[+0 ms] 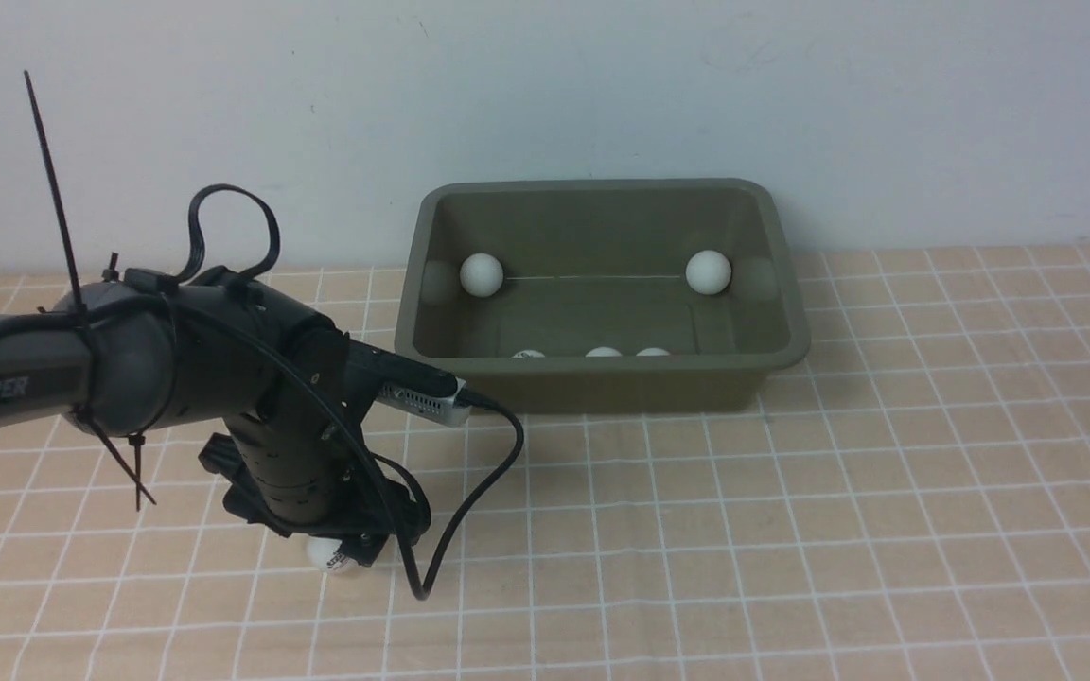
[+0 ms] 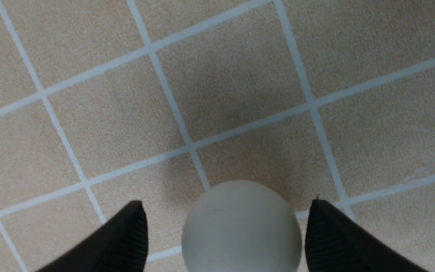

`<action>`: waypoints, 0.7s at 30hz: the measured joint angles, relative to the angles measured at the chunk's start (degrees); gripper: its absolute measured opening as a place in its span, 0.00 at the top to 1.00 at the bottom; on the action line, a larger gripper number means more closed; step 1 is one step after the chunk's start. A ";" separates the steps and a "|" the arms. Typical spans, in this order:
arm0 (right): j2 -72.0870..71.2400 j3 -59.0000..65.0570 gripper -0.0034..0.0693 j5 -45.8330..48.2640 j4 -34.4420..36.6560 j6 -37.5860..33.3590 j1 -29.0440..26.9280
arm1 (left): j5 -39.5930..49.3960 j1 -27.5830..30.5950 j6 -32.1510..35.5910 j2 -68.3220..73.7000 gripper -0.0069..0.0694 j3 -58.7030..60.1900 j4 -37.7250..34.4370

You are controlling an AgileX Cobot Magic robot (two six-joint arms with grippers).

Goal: Put the table tennis balls into the box on the light coffee tablecloth.
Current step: 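Reach for and grasp a ping pong ball on the table beside the basket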

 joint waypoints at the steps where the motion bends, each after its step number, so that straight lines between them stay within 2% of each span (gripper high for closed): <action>1: 0.00 0.00 0.98 0.00 0.00 0.00 0.00 | -0.05 0.00 0.00 0.15 0.33 0.00 -0.02; 6: 0.00 0.00 0.98 0.00 0.06 0.00 0.00 | -0.05 0.00 0.00 0.43 0.50 0.00 -0.26; 12: 0.00 0.00 0.98 0.00 0.16 0.00 0.00 | 1.84 0.00 -0.18 0.43 0.49 -0.44 -0.26; 19: 0.00 0.00 0.98 0.00 0.16 0.00 0.00 | 14.40 0.00 0.41 -2.44 0.49 -7.18 0.18; 21: 0.00 0.00 0.98 0.00 0.16 0.00 0.00 | 18.84 0.00 1.41 -4.47 0.49 -12.81 0.21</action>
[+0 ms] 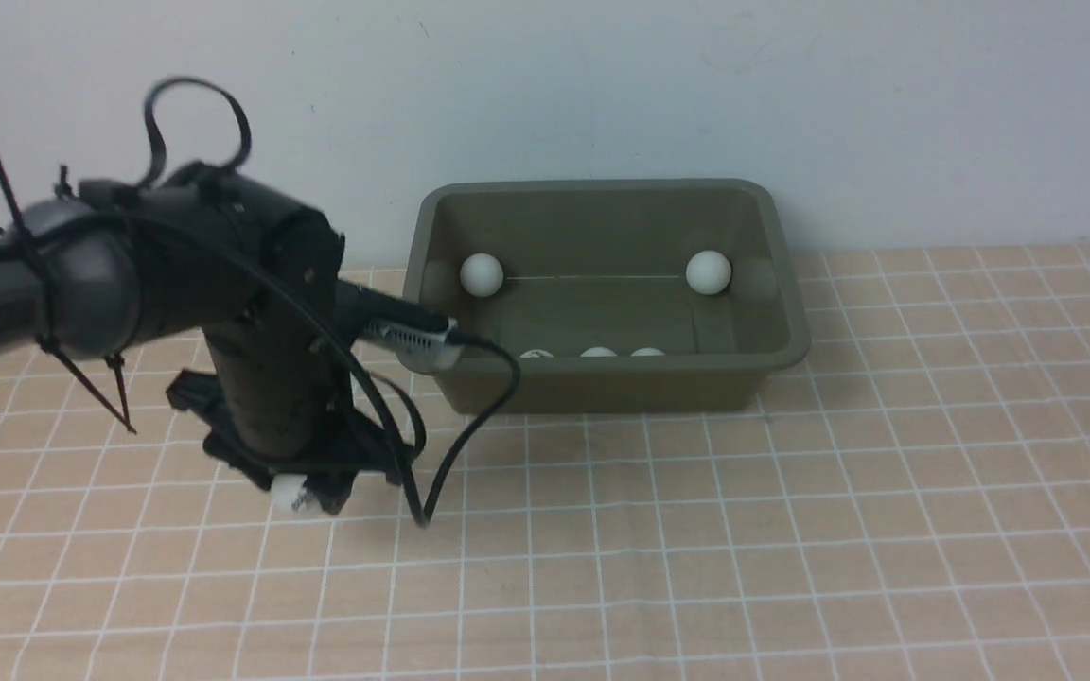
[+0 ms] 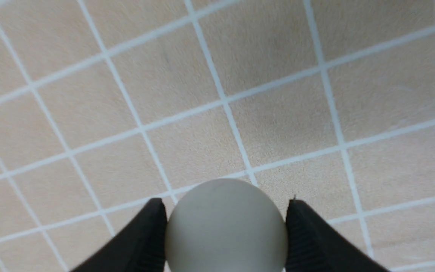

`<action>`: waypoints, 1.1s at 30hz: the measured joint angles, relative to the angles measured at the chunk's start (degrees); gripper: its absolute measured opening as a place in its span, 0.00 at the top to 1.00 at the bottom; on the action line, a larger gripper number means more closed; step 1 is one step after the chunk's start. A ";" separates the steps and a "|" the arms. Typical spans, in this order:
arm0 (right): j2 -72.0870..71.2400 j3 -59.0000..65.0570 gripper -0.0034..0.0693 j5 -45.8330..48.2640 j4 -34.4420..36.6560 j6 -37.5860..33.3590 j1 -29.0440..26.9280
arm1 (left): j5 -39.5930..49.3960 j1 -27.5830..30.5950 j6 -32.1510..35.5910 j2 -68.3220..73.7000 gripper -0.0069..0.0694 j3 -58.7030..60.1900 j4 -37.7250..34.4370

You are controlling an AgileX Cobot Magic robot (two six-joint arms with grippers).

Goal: Put the table tennis balls into the box on the light coffee tablecloth.
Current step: 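Reach for and grasp a ping pong ball on the table beside the basket, then drop the ball into the bin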

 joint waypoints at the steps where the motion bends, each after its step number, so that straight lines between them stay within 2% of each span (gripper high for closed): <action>1: 0.00 0.00 0.98 0.00 0.00 0.00 0.00 | 1.32 0.00 0.38 -0.66 0.49 -2.67 -0.12; 5: 0.00 0.00 0.98 0.00 0.00 0.00 0.00 | -0.25 0.00 1.35 -1.51 0.49 -12.34 -0.57; 11: 0.00 0.00 0.98 0.00 0.00 0.14 0.00 | -15.63 0.00 2.22 -1.31 0.49 -17.33 -2.90; 13: 0.00 0.00 0.98 0.00 0.00 0.33 0.00 | -17.67 0.00 2.81 -0.80 0.49 -17.54 -4.17; 16: 0.00 0.00 0.98 0.00 0.00 0.34 0.00 | -22.10 0.00 5.99 2.56 0.49 -17.53 -9.09; 23: 0.00 0.00 0.98 0.00 0.00 0.34 0.00 | -26.40 0.00 14.90 11.39 0.49 -17.53 -17.36; 27: 0.00 0.00 0.98 0.00 0.00 0.34 0.00 | -26.57 0.00 18.46 13.65 0.42 -17.53 -20.36; 30: 0.00 0.00 0.98 0.00 0.00 0.34 0.00 | -27.42 0.00 19.25 13.83 0.34 -17.53 -21.13; 33: 0.00 0.00 0.98 0.00 0.00 0.29 0.00 | -28.02 0.00 19.29 13.83 0.31 -17.53 -21.32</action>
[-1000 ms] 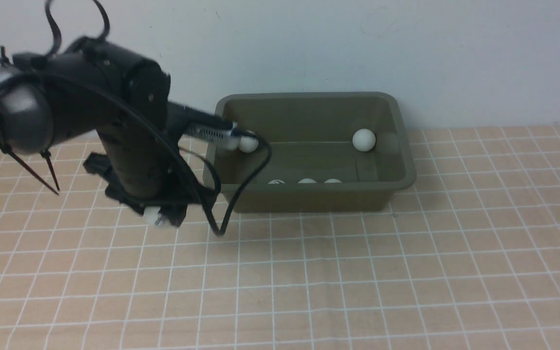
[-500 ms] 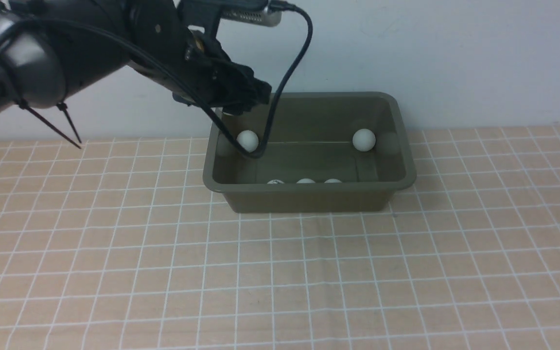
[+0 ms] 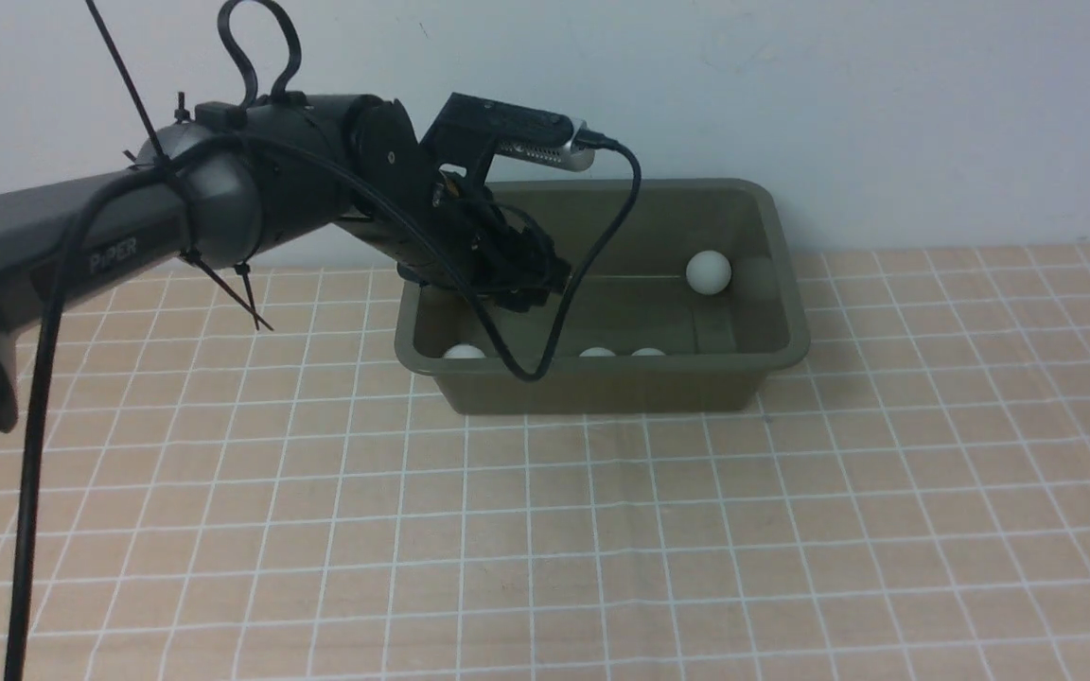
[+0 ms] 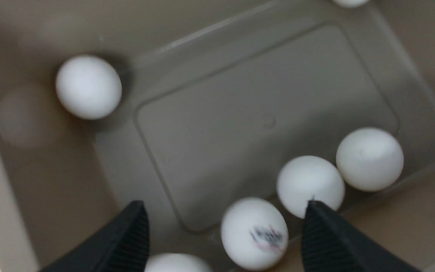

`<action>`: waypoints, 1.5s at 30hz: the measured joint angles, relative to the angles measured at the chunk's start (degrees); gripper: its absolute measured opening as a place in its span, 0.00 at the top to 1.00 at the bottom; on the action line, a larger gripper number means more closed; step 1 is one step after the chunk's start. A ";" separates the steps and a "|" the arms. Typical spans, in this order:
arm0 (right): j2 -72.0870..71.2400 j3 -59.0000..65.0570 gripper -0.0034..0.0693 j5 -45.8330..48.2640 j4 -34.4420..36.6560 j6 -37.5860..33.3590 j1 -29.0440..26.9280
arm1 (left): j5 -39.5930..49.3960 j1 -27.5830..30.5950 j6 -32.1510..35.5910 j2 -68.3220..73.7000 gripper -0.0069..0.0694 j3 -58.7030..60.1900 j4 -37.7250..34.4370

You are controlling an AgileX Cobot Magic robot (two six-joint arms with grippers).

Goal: Put the table tennis balls into the box on the light coffee tablecloth.

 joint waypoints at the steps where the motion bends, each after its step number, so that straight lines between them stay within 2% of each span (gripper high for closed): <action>1: 0.00 0.00 0.98 0.00 0.00 0.00 0.00 | 0.06 0.00 0.00 0.00 0.30 0.00 -0.07; 5: 0.00 0.00 0.98 0.00 0.00 0.00 0.00 | 3.42 0.00 0.00 -1.09 0.30 0.00 -0.12; 10: 0.00 0.00 0.98 -0.34 -0.07 -1.13 0.00 | 13.50 0.00 0.00 -6.31 0.30 -0.75 2.21; 14: -0.47 1.55 0.98 -4.60 -1.76 -2.95 0.00 | 24.45 0.00 0.00 -12.00 0.30 -0.95 4.84; 19: -3.14 8.96 0.98 -10.69 -5.23 -2.19 0.00 | 31.48 0.00 0.00 -17.83 0.30 -0.28 5.15; 24: -7.72 19.96 0.98 -16.92 -10.09 2.56 0.00 | 29.35 0.00 0.00 -28.99 0.30 7.02 4.40; 27: -12.02 25.40 0.98 -20.52 -14.61 9.08 0.00 | 25.73 0.00 0.00 -38.01 0.33 14.77 4.28; 32: -18.37 29.10 0.98 -23.83 -22.75 19.26 0.00 | 19.89 0.00 0.00 -52.86 0.35 28.76 4.21; 37: -23.05 29.78 0.98 -24.26 -28.35 26.40 0.00 | 16.71 0.00 -0.69 -63.23 0.37 38.54 4.21; 41: -25.42 29.78 0.98 -23.34 -31.61 29.71 0.00 | 16.57 0.00 -1.54 -68.69 0.48 44.71 4.21; 45: -27.08 29.78 0.98 -21.46 -34.02 31.17 0.00 | 16.57 0.00 -1.97 -71.60 0.68 48.59 4.21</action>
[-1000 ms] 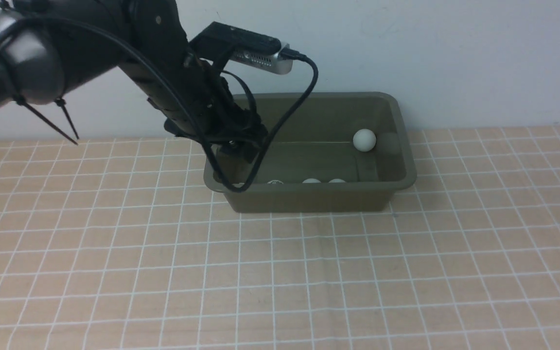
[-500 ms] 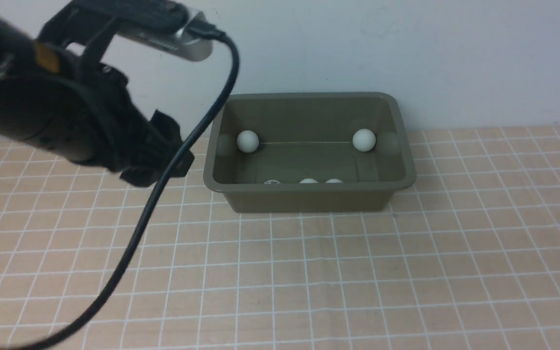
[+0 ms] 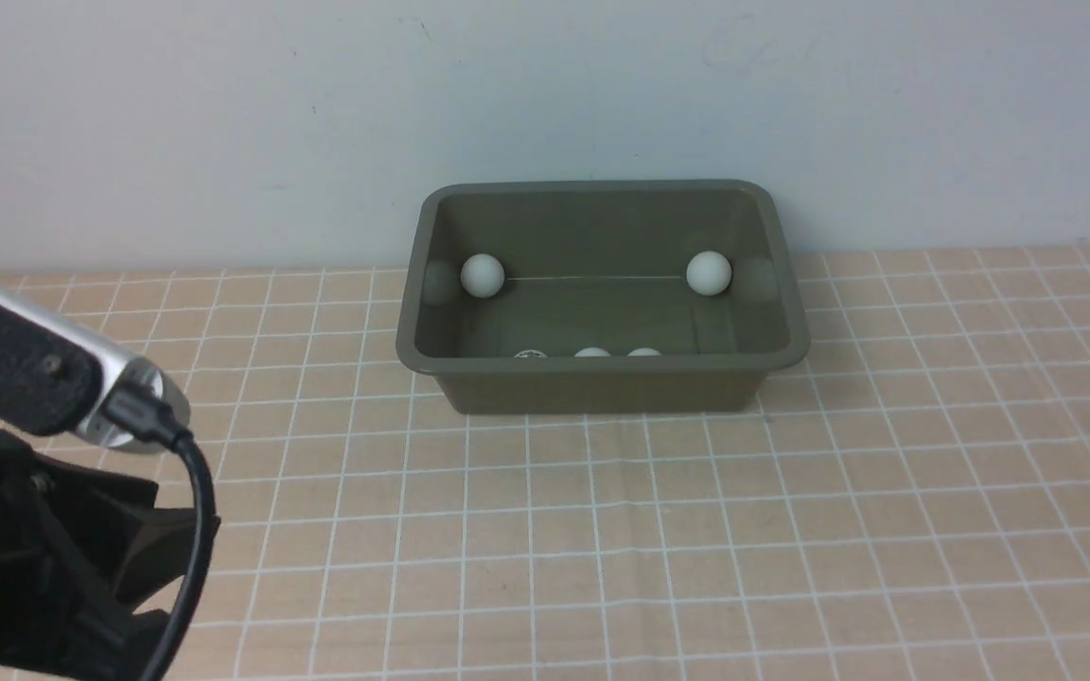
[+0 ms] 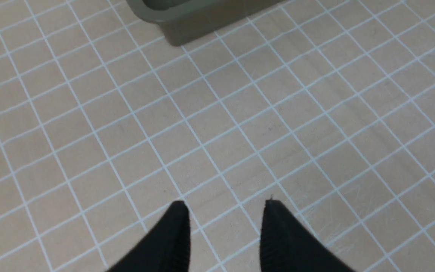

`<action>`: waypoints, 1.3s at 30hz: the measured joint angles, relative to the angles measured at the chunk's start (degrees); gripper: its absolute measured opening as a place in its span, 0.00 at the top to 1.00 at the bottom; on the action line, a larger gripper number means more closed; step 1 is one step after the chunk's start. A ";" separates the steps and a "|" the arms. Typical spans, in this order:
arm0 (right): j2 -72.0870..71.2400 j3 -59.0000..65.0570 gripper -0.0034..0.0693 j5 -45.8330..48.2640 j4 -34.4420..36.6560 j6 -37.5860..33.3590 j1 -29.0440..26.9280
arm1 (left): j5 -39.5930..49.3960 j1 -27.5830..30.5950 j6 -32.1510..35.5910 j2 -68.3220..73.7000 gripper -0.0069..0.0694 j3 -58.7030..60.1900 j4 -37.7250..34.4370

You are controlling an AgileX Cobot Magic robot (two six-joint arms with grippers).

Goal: Put the table tennis balls into the box on the light coffee tablecloth.

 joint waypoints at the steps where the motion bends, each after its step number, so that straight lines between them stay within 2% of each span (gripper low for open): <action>1: -0.12 0.00 0.98 0.44 -0.45 0.07 0.00 | 0.00 0.00 -0.10 -0.38 0.74 0.36 0.00; 4: -0.22 0.00 0.98 2.24 -1.68 0.11 0.00 | -0.37 0.00 -0.16 -1.63 0.92 0.88 0.00; 7: -0.22 0.00 0.98 3.30 -2.37 0.11 0.00 | -1.45 0.00 -0.17 -3.50 0.99 1.22 0.00; 21: -0.22 0.00 0.98 4.54 -2.37 0.30 0.00 | -8.94 0.00 -2.06 -23.80 1.00 15.13 -0.23; 29: -0.22 0.00 0.98 4.74 -2.37 0.30 0.00 | -8.50 0.00 -3.34 -26.13 1.00 15.38 -3.76; 39: -0.22 0.00 0.98 4.74 -2.37 0.30 0.00 | -8.50 0.00 -3.62 -26.13 1.00 15.38 -4.04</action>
